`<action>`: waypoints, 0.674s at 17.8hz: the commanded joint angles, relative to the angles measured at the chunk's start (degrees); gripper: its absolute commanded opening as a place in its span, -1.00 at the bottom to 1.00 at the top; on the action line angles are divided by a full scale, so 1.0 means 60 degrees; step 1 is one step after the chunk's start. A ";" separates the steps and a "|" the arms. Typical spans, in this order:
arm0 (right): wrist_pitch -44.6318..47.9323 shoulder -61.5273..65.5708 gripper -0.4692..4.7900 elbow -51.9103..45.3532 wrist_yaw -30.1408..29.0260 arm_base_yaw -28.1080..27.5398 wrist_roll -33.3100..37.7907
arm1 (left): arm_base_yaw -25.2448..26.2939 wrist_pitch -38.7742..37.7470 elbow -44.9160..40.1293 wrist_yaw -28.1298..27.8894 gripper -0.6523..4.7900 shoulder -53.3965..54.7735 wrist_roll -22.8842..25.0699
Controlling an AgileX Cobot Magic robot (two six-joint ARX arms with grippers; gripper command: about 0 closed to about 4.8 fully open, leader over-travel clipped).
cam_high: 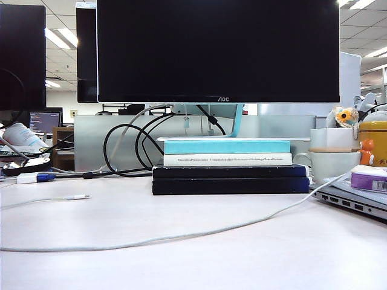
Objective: Unfold the white charging cable into a straight cable.
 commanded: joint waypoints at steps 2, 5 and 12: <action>-0.0401 -0.0015 -0.82 0.0004 0.0007 -0.0004 -0.0117 | 0.0000 0.0382 -0.0153 -0.0430 -0.78 -0.0040 0.0029; -0.0444 -0.0018 -0.82 0.0007 0.0033 -0.0004 -0.0353 | -0.0004 0.0127 -0.0149 -0.0324 -0.78 -0.0022 0.0262; -0.0291 -0.0018 -0.72 0.0022 -0.0004 -0.0007 -0.0251 | -0.0062 0.0164 -0.0149 -0.0175 -0.78 -0.0040 0.0251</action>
